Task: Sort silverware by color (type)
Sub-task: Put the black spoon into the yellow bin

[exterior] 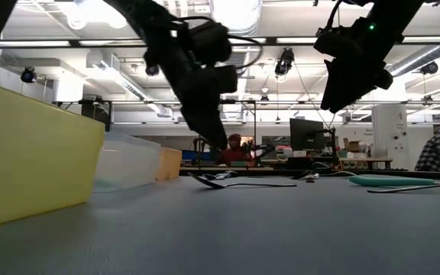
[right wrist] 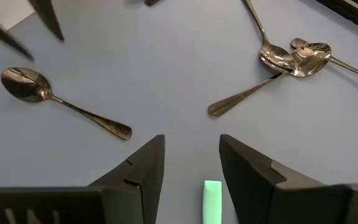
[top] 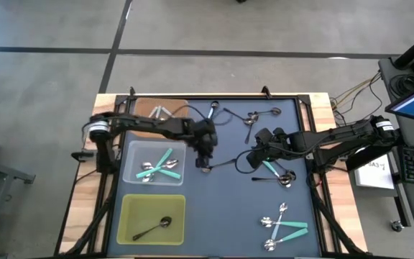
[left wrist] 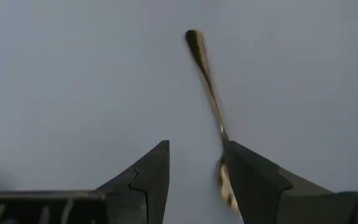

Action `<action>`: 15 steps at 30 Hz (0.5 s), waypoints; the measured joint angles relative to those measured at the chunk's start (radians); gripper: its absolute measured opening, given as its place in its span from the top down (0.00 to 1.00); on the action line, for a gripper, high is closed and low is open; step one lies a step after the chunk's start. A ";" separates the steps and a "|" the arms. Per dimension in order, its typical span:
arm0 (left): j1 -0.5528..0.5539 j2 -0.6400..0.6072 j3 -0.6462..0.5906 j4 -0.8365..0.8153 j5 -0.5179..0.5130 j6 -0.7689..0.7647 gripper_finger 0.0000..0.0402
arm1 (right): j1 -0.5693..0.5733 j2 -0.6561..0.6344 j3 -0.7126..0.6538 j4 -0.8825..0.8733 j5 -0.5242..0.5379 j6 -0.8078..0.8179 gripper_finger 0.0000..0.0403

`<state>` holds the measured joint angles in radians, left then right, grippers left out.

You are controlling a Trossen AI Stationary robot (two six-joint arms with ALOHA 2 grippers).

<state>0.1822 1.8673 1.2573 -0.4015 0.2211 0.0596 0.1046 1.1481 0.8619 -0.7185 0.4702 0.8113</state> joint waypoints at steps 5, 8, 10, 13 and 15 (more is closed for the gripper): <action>-0.085 0.097 0.102 -0.073 -0.054 0.001 0.66 | 0.000 0.000 0.000 0.000 0.000 0.000 0.64; -0.128 0.128 0.128 -0.064 -0.093 -0.026 0.66 | 0.000 0.000 0.000 0.000 0.000 0.000 0.64; -0.147 0.144 0.139 -0.044 -0.149 -0.046 0.66 | 0.000 0.000 0.000 0.000 0.000 0.000 0.64; -0.162 0.162 0.145 0.003 -0.264 -0.095 0.66 | 0.000 0.000 0.000 0.001 0.000 0.000 0.64; -0.164 0.176 0.151 0.008 -0.289 -0.142 0.66 | 0.000 0.000 0.000 0.000 0.000 0.000 0.64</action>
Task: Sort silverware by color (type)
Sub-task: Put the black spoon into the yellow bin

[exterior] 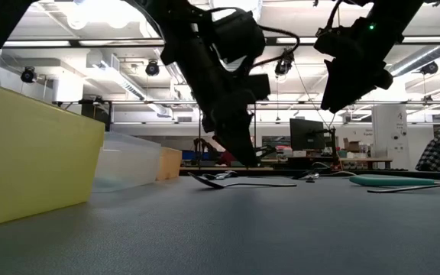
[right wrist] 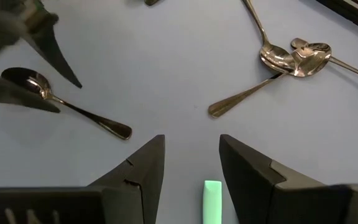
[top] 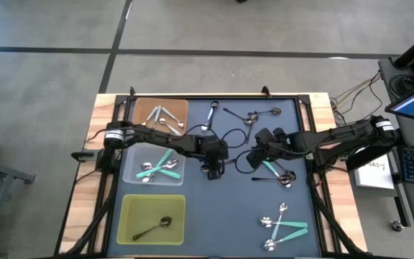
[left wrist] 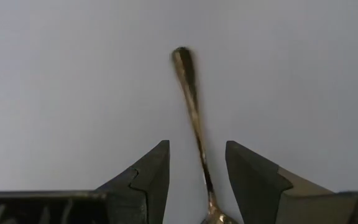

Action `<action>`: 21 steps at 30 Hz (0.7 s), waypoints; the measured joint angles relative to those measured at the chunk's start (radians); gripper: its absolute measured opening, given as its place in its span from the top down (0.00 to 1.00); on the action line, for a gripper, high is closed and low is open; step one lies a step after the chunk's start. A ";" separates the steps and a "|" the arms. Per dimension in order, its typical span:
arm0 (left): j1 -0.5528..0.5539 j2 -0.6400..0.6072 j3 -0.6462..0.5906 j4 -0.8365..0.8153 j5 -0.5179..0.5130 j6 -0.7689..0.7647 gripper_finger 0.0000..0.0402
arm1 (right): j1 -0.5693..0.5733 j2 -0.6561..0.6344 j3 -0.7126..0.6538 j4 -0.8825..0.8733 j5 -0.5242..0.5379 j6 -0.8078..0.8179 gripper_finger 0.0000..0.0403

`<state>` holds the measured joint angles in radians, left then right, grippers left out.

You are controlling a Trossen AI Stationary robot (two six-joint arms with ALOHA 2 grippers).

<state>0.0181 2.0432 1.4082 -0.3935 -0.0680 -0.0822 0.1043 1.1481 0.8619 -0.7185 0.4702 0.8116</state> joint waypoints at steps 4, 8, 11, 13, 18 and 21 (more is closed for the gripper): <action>-0.002 0.043 0.001 -0.008 -0.003 -0.073 0.66 | 0.000 0.000 0.000 0.000 0.000 0.000 0.64; -0.003 0.063 0.002 0.001 -0.003 -0.115 0.66 | 0.000 0.000 0.000 0.000 0.000 0.000 0.64; -0.005 0.072 0.002 0.002 -0.004 -0.131 0.67 | 0.000 0.000 0.000 0.000 0.000 0.000 0.64; -0.005 0.075 0.002 -0.002 -0.011 -0.144 0.70 | 0.000 0.000 0.000 0.000 0.000 0.000 0.64; -0.004 0.075 0.002 -0.008 -0.010 -0.149 0.89 | 0.000 0.000 0.000 0.000 0.000 0.000 0.64; -0.005 0.076 0.002 -0.006 -0.009 -0.182 0.98 | 0.000 0.000 0.000 0.000 0.000 0.000 0.64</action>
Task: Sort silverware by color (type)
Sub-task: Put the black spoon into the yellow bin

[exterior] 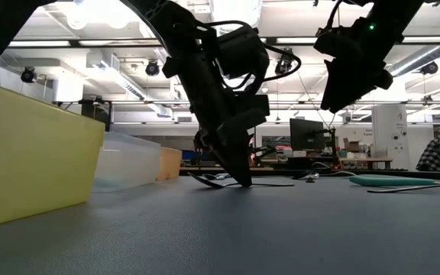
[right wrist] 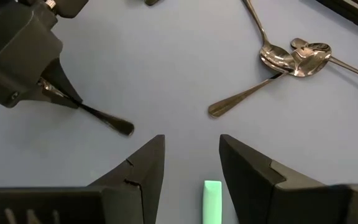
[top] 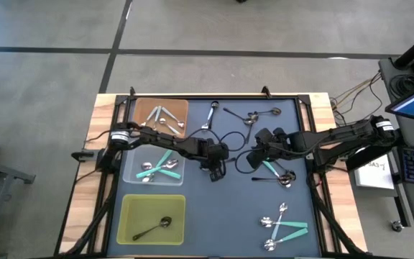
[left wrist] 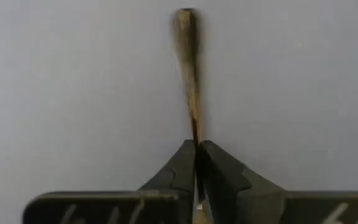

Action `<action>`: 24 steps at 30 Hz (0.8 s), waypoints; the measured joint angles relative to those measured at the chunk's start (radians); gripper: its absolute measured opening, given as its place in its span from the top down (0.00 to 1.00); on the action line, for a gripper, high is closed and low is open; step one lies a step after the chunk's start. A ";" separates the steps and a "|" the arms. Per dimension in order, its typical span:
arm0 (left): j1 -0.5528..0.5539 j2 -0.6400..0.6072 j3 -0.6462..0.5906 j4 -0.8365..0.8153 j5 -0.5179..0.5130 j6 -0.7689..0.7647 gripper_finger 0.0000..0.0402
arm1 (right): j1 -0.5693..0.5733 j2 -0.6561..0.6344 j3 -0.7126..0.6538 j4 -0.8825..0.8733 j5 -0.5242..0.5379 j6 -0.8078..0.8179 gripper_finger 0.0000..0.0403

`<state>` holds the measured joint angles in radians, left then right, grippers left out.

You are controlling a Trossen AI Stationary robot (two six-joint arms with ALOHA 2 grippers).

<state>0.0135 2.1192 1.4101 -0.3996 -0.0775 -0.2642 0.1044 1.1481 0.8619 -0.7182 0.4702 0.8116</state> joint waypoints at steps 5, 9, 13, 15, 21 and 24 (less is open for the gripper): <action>0.000 -0.014 0.005 -0.013 -0.002 -0.029 0.99 | 0.000 0.000 0.000 0.000 0.000 0.000 0.64; -0.004 -0.067 0.010 -0.055 -0.062 -0.002 1.00 | 0.000 0.000 0.000 0.000 0.000 0.000 0.64; -0.007 -0.129 0.014 -0.097 -0.069 0.005 1.00 | 0.000 0.000 0.000 0.000 0.000 0.000 0.64; -0.016 -0.151 0.012 -0.143 -0.071 0.011 1.00 | 0.000 0.000 0.000 0.000 0.000 0.000 0.64; -0.083 -0.303 -0.011 -0.336 -0.080 0.053 1.00 | 0.000 0.000 0.000 0.000 0.000 0.000 0.64; -0.136 -0.422 -0.110 -0.388 -0.110 0.042 1.00 | 0.000 0.000 0.000 0.001 0.000 0.000 0.64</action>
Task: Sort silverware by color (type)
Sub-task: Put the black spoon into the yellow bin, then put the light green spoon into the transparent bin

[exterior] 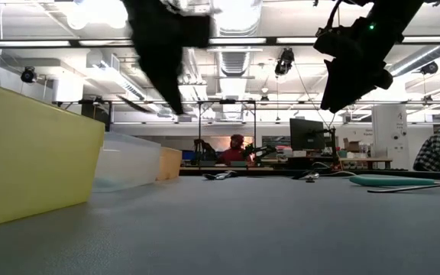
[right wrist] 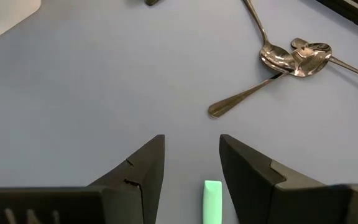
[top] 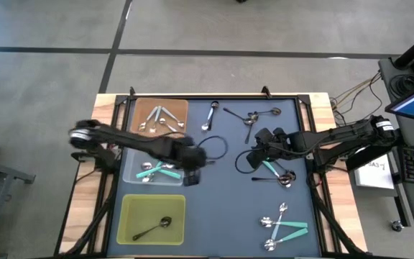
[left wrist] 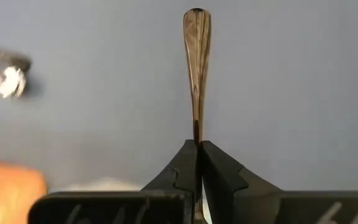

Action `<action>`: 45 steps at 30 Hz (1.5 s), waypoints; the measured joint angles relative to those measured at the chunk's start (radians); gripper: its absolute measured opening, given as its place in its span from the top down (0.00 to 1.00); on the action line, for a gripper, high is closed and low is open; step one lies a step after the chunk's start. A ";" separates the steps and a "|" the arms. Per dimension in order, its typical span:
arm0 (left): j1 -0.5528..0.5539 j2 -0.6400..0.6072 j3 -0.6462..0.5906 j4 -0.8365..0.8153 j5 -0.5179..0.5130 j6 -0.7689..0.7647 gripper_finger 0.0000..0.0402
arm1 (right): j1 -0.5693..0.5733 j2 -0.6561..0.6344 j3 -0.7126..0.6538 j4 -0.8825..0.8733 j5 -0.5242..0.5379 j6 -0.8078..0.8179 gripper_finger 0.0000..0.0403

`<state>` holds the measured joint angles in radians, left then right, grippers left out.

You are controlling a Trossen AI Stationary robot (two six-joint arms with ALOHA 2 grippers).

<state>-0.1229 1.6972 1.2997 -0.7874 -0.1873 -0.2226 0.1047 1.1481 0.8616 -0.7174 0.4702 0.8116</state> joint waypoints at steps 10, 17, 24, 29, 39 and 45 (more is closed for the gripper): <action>-0.312 -0.446 -0.375 0.028 -0.094 -0.373 1.00 | 0.000 0.000 0.000 0.000 0.000 0.000 0.64; -0.510 -0.582 -0.533 0.098 -0.086 -0.474 1.00 | 0.000 0.000 0.000 0.000 0.000 0.000 0.64; -0.568 -0.590 -0.606 0.162 0.032 -0.631 1.00 | 0.000 0.000 0.000 0.000 0.000 0.000 0.64; -0.618 -0.589 -0.619 0.187 0.040 -0.716 0.94 | 0.000 0.000 0.000 0.000 0.000 0.000 0.64; -0.636 -0.570 -0.627 0.214 -0.082 -0.719 0.85 | 0.000 0.000 0.000 0.000 0.000 0.000 0.64; -0.575 -0.579 -0.559 0.202 -0.186 -0.550 0.87 | 0.000 0.000 0.000 0.000 0.000 0.000 0.64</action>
<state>-0.6980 1.1187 0.7405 -0.5853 -0.3732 -0.7729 0.1044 1.1481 0.8619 -0.7178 0.4705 0.8116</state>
